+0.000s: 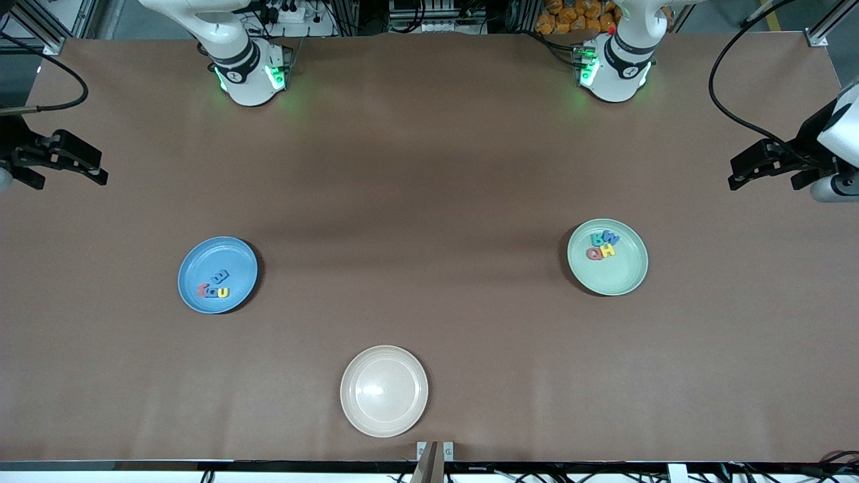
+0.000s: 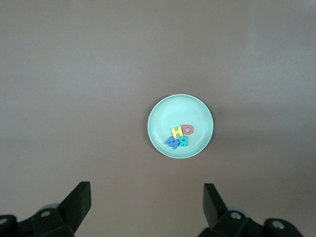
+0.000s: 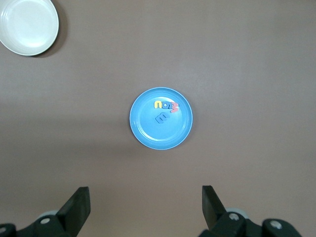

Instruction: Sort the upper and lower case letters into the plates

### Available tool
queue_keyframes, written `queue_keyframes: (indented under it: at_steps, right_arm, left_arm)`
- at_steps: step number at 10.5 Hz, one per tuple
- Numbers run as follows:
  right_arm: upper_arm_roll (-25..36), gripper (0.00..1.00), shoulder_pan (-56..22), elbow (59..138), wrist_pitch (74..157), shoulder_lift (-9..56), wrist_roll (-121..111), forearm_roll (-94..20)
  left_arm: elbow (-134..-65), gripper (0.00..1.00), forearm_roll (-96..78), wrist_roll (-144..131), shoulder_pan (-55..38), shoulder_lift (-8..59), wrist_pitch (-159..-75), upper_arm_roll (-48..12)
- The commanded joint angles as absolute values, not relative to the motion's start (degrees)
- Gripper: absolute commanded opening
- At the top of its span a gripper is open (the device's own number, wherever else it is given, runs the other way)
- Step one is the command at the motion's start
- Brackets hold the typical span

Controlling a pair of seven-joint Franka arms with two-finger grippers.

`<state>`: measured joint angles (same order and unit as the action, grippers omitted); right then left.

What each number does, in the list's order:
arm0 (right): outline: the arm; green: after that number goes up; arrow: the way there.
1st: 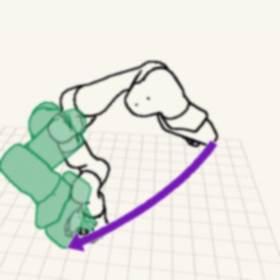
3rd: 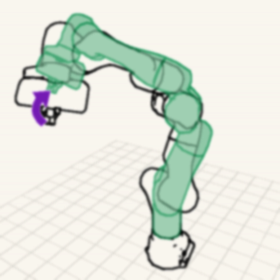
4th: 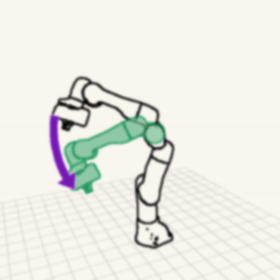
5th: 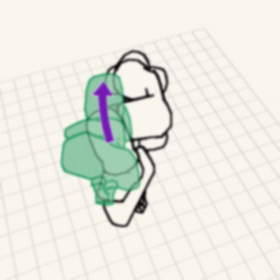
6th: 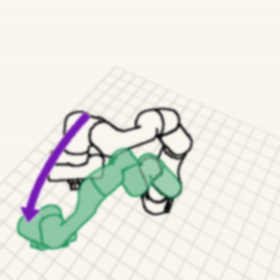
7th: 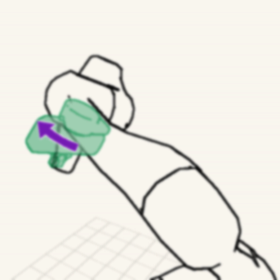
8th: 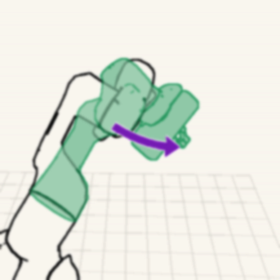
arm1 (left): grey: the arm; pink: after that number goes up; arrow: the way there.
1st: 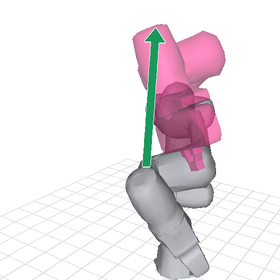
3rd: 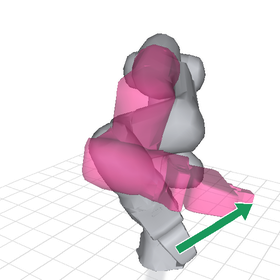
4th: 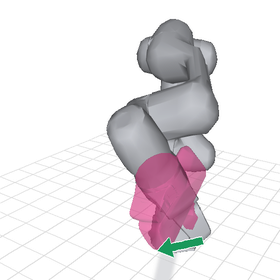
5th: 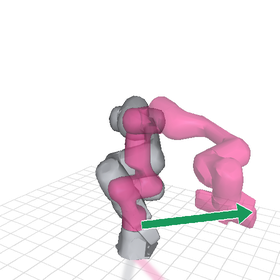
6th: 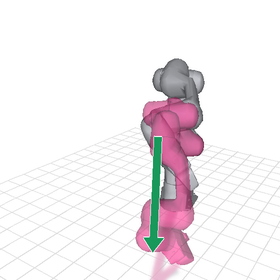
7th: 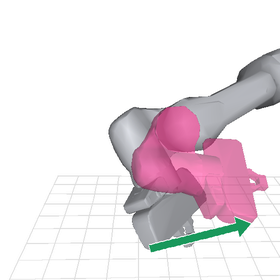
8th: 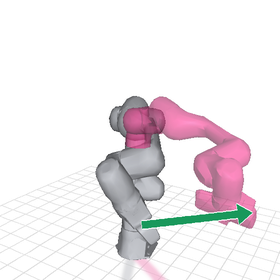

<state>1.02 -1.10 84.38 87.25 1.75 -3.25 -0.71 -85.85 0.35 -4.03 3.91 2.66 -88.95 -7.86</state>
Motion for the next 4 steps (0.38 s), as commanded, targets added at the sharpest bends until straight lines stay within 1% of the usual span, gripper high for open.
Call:
queue_keyframes:
  at_steps: [1, 4]
  right_arm:
    - [0.1, 1.0, -0.1, 83.9, 86.4, 1.2, -2.5, -1.4]
    - [0.2, 1.0, 0.1, 83.9, 86.4, 1.3, -2.5, -1.4]
  left_arm:
    - [-86.2, 1.0, 1.7, -3.8, 3.9, 2.0, -88.4, -8.1]
    - [-86.2, 1.0, 1.6, -3.8, 3.8, 2.0, -88.4, -8.1]
